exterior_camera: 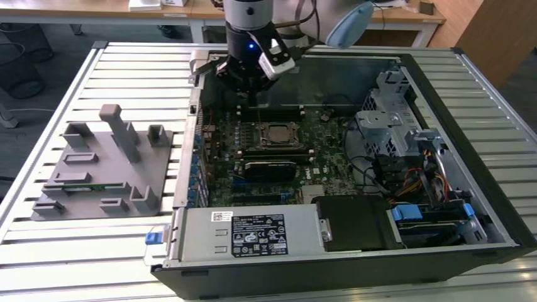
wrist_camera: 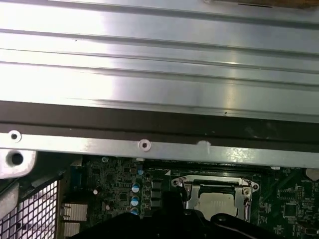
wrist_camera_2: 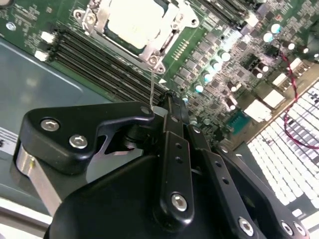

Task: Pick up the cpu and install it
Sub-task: 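Install the first cpu locking lever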

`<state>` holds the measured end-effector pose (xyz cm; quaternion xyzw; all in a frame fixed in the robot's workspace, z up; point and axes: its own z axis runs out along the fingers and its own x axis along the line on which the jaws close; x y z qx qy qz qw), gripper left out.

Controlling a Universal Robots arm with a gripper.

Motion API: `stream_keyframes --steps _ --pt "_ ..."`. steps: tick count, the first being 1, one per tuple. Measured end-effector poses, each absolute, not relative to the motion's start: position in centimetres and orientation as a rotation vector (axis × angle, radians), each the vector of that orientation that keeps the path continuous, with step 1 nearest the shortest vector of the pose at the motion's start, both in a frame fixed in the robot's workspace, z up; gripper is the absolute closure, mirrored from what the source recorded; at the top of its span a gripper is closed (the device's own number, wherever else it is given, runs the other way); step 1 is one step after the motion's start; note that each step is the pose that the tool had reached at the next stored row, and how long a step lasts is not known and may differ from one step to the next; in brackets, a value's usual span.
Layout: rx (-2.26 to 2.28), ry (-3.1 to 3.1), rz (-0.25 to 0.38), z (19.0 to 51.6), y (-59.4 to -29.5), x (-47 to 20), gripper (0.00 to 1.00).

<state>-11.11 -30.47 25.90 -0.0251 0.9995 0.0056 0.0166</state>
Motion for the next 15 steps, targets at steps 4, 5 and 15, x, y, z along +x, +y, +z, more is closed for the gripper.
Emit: stream_keyframes --steps 4,5,15 --pt "-0.077 3.111 0.017 25.9 -30.5 -10.3 0.89" --pt "-0.077 3.111 0.017 25.9 -30.5 -10.0 0.89" --pt "-0.078 3.124 0.035 25.7 -30.5 -7.5 0.89"
